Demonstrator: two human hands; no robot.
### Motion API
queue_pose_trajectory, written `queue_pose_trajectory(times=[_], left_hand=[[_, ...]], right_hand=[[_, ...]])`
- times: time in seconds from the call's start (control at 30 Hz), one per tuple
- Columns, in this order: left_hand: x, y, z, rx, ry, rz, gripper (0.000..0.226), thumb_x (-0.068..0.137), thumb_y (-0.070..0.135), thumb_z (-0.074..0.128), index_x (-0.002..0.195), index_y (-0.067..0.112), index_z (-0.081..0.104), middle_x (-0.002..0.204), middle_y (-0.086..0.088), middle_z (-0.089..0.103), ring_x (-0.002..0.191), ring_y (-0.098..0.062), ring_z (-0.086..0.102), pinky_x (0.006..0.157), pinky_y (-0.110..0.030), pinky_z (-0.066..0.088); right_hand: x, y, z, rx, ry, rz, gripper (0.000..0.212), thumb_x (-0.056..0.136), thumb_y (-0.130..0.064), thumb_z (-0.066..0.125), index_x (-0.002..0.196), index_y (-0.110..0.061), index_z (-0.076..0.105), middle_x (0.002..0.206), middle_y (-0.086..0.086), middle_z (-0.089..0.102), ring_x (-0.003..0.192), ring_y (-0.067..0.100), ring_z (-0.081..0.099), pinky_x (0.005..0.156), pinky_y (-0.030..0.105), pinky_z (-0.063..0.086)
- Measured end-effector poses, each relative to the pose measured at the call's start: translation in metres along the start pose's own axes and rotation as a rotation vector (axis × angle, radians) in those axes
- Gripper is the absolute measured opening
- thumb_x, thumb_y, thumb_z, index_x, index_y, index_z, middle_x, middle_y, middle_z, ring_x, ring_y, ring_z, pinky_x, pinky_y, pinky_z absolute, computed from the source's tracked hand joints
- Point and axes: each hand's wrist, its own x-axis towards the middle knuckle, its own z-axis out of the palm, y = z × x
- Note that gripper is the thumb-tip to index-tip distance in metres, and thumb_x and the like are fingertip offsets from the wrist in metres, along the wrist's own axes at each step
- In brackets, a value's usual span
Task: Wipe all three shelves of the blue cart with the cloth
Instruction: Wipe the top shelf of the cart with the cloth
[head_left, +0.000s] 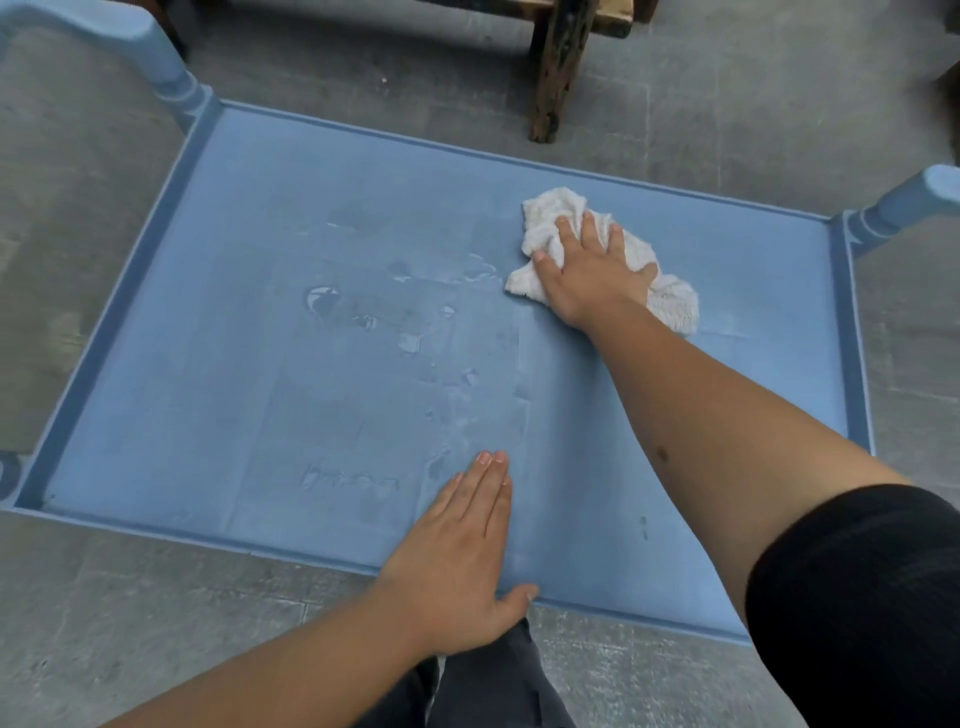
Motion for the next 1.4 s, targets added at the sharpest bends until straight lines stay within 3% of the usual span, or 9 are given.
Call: queue_pose_trajectory(times=[0.13, 0.27, 0.57, 0.77, 0.9, 1.2, 1.4], left_hand=[[0.0, 0.001, -0.002, 0.03, 0.044, -0.001, 0.098, 0.08, 0.065, 0.047, 0.146, -0.005, 0.033, 0.158, -0.021, 0.021, 0.147, -0.033, 0.017, 0.113, -0.05, 0.03], [-0.001, 0.002, 0.0, 0.077, 0.054, -0.002, 0.097, 0.079, 0.066, 0.047, 0.144, -0.005, 0.037, 0.156, -0.022, 0.026, 0.145, -0.034, 0.024, 0.11, -0.051, 0.034], [0.002, 0.001, -0.003, 0.077, 0.046, -0.009, 0.097, 0.079, 0.066, 0.047, 0.146, -0.003, 0.034, 0.158, -0.019, 0.021, 0.148, -0.032, 0.015, 0.114, -0.05, 0.027], [0.003, -0.003, 0.001, 0.0, 0.025, -0.007, 0.101, 0.082, 0.067, 0.037, 0.153, 0.0, 0.01, 0.16, -0.012, -0.012, 0.147, -0.022, -0.018, 0.121, -0.042, -0.002], [0.002, -0.002, 0.002, -0.008, 0.05, 0.0, 0.101, 0.08, 0.066, 0.039, 0.152, 0.0, 0.014, 0.162, -0.015, -0.003, 0.148, -0.021, -0.014, 0.12, -0.039, -0.006], [-0.006, -0.005, -0.006, -0.06, 0.137, 0.027, 0.1, 0.082, 0.068, 0.035, 0.153, 0.001, 0.013, 0.163, -0.013, -0.003, 0.148, -0.018, -0.017, 0.117, -0.032, -0.016], [-0.021, -0.115, -0.044, 0.037, 0.261, -0.168, 0.092, 0.082, 0.069, 0.029, 0.15, 0.006, 0.029, 0.161, -0.013, 0.019, 0.15, -0.024, 0.01, 0.118, -0.035, 0.0]], right_hand=[[0.027, 0.002, -0.011, 0.004, 0.023, -0.002, 0.069, 0.089, -0.071, 0.011, 0.152, -0.043, 0.002, 0.163, -0.015, -0.005, 0.15, 0.021, -0.006, 0.106, 0.072, 0.006], [0.048, 0.002, -0.024, 0.014, 0.011, 0.007, 0.069, 0.088, -0.071, 0.01, 0.152, -0.044, 0.002, 0.163, -0.016, -0.004, 0.15, 0.02, -0.006, 0.106, 0.072, 0.005], [0.044, 0.002, -0.023, -0.004, -0.017, -0.015, 0.068, 0.089, -0.071, 0.008, 0.151, -0.045, 0.0, 0.163, -0.014, -0.007, 0.15, 0.021, -0.007, 0.108, 0.071, 0.004], [0.013, -0.005, -0.009, -0.069, -0.016, -0.075, 0.067, 0.091, -0.068, 0.006, 0.152, -0.042, 0.002, 0.163, -0.014, -0.006, 0.15, 0.019, -0.004, 0.109, 0.07, 0.008], [-0.019, -0.01, 0.005, -0.076, -0.031, -0.09, 0.068, 0.09, -0.069, 0.006, 0.152, -0.042, 0.001, 0.163, -0.015, -0.005, 0.15, 0.018, -0.004, 0.11, 0.068, 0.008], [-0.076, -0.018, 0.025, -0.088, -0.043, -0.089, 0.069, 0.09, -0.068, 0.007, 0.153, -0.04, 0.001, 0.163, -0.015, -0.006, 0.15, 0.017, -0.004, 0.11, 0.067, 0.01], [-0.082, -0.019, 0.025, -0.083, -0.047, -0.075, 0.067, 0.091, -0.068, 0.009, 0.152, -0.042, 0.001, 0.162, -0.017, -0.007, 0.15, 0.015, -0.004, 0.111, 0.067, 0.009]])
